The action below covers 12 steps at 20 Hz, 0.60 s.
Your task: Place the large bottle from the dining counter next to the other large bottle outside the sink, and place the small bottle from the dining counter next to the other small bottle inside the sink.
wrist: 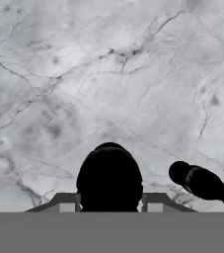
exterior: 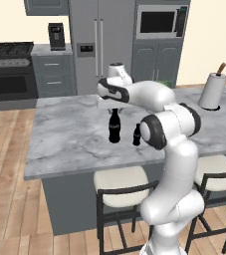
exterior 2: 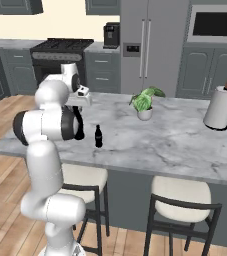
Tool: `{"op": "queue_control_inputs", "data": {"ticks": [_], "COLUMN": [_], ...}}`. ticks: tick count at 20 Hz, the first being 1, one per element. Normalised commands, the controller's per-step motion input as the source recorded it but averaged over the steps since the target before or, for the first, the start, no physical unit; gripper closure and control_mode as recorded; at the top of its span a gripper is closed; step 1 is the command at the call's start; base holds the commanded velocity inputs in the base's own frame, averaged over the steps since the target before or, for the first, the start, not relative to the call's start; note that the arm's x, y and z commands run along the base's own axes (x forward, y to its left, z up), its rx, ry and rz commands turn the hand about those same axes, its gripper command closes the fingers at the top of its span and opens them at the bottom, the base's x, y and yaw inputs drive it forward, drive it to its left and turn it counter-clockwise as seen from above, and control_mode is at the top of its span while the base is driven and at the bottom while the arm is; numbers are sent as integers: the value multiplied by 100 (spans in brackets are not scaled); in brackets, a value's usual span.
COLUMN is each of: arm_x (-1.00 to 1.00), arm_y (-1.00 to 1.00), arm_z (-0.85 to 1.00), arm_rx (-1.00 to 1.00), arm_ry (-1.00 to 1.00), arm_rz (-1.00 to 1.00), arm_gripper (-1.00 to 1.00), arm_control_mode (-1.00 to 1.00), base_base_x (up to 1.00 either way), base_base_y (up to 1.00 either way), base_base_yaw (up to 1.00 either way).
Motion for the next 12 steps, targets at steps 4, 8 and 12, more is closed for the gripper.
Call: {"op": "queue_control_inputs", "data": {"ticks": [4, 8, 12], "arm_x": [-35, -39, -76], "arm_y": [17, 0, -3], "arm_z": [52, 17, 10], "arm_rx": [0, 1, 0], "arm_ry": [-4, -7, -4], "arm_rz": [0, 1, 6], "arm_gripper": [100, 100, 100], "arm_control_mode": [-100, -100, -100], "base_base_x": [0, 0, 0], "base_base_y": [0, 0, 0], "base_base_yaw": [0, 0, 0]}}
